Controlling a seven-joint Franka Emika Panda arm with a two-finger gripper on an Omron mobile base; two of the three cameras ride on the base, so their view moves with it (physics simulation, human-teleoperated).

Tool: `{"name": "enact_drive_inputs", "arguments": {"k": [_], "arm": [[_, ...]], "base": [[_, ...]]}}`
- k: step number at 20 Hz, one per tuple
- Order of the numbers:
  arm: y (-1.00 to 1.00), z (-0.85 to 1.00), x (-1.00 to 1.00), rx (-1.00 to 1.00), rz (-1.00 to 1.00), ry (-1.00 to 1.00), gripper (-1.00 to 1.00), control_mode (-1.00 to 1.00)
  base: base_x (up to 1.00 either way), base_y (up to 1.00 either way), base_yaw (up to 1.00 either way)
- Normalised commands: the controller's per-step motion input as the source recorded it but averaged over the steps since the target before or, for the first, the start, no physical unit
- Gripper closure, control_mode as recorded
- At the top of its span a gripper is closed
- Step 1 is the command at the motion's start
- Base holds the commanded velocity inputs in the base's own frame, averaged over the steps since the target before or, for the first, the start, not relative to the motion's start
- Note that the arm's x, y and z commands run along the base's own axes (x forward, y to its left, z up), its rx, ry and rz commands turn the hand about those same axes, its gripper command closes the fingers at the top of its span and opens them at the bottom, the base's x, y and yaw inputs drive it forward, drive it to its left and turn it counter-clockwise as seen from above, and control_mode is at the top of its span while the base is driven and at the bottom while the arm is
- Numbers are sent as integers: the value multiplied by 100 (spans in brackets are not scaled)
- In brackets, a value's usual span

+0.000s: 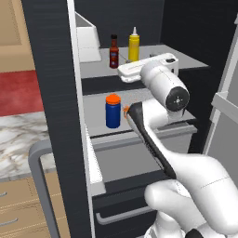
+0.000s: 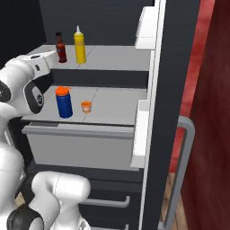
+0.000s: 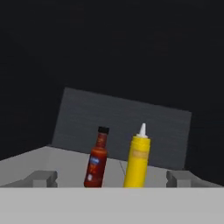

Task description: Place the condiment bottle and mustard from the counter to the top shelf of the fridge. If the existing items in the fridge are on the top shelf, move them to other shelves.

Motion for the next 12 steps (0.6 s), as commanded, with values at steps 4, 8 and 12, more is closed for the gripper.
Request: {"name": "enact_drive_inputs", "arguments": {"k": [4,8,12], "arm": [[-42,-3,-100,0,0,-15,-100,-100],[-22,-27,-100,-5,1,-19,-100,-100],[-2,-29,-62,-6,1,-11,-100,-100]], "base": [[0,0,0],[0,0,0],[0,0,0]]}}
